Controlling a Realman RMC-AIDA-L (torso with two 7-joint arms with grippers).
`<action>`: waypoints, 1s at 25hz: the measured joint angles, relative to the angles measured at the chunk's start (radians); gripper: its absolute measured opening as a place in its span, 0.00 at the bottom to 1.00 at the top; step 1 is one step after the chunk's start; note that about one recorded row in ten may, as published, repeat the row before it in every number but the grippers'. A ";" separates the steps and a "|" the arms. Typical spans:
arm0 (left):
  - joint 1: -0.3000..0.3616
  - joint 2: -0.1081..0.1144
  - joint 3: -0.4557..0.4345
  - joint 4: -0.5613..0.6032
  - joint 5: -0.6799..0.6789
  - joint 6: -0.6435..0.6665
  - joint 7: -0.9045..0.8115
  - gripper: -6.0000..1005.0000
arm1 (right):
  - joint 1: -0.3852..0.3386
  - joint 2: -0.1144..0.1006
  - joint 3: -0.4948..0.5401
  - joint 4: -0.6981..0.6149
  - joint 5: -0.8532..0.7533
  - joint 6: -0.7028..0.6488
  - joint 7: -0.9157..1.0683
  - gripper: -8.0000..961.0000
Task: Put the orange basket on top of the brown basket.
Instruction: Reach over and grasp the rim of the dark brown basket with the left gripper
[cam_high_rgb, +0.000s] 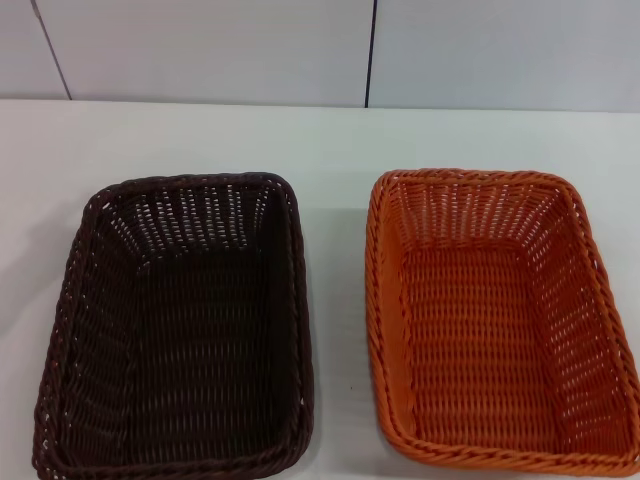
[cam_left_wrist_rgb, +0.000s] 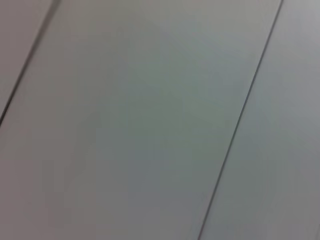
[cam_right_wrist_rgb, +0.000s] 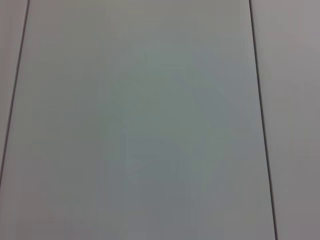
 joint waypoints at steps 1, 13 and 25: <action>0.016 0.000 0.073 -0.082 0.101 0.083 -0.063 0.75 | 0.010 0.000 0.004 -0.009 -0.003 0.000 0.000 0.54; 0.039 0.000 0.371 -0.468 0.827 0.254 -0.672 0.75 | 0.036 -0.002 0.016 -0.023 -0.006 -0.002 0.000 0.54; 0.005 -0.002 0.477 -0.563 1.052 0.005 -0.947 0.75 | 0.047 -0.003 0.021 -0.022 -0.008 0.004 0.000 0.54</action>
